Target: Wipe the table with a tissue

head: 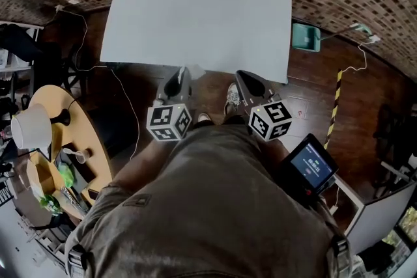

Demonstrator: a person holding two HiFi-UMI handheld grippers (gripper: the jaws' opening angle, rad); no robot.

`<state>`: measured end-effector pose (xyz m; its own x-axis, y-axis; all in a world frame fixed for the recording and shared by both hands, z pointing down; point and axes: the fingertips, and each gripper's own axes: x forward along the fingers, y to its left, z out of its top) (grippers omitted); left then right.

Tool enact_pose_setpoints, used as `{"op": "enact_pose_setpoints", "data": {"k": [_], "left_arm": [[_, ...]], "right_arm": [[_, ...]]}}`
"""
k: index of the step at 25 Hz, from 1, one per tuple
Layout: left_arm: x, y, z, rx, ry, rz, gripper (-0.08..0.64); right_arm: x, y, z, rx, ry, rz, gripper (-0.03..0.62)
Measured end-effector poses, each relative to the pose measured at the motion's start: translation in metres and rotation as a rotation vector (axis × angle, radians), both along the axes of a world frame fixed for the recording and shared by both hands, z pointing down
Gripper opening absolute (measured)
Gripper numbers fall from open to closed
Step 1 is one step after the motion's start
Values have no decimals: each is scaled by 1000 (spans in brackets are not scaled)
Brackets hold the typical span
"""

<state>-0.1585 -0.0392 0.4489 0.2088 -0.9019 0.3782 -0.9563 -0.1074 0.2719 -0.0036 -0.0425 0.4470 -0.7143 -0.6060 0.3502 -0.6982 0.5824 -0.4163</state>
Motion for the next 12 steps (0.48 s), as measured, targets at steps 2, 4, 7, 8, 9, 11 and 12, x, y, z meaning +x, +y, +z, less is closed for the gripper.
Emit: {"op": "enact_pose_setpoints", "data": {"k": [2, 4, 7, 8, 9, 11, 12], "left_arm": [[-7, 17, -4, 15, 23, 0, 28], [-11, 33, -5, 26, 46, 9, 28], [-14, 53, -1, 19, 70, 38, 28], [-14, 59, 0, 15, 75, 47, 28], [-15, 63, 1, 13, 76, 53, 28], [-16, 69, -1, 12, 72, 57, 28], [-15, 71, -4, 14, 69, 55, 28]], "right_arm": [[-6, 21, -4, 11, 16, 10, 12], [-10, 39, -8, 20, 34, 27, 12], [-10, 63, -11, 22, 60, 61, 12], [-11, 69, -11, 21, 66, 67, 13], [-12, 75, -12, 21, 70, 68, 12], [-12, 85, -13, 18, 70, 64, 12], [-12, 89, -15, 17, 68, 60, 12]]}}
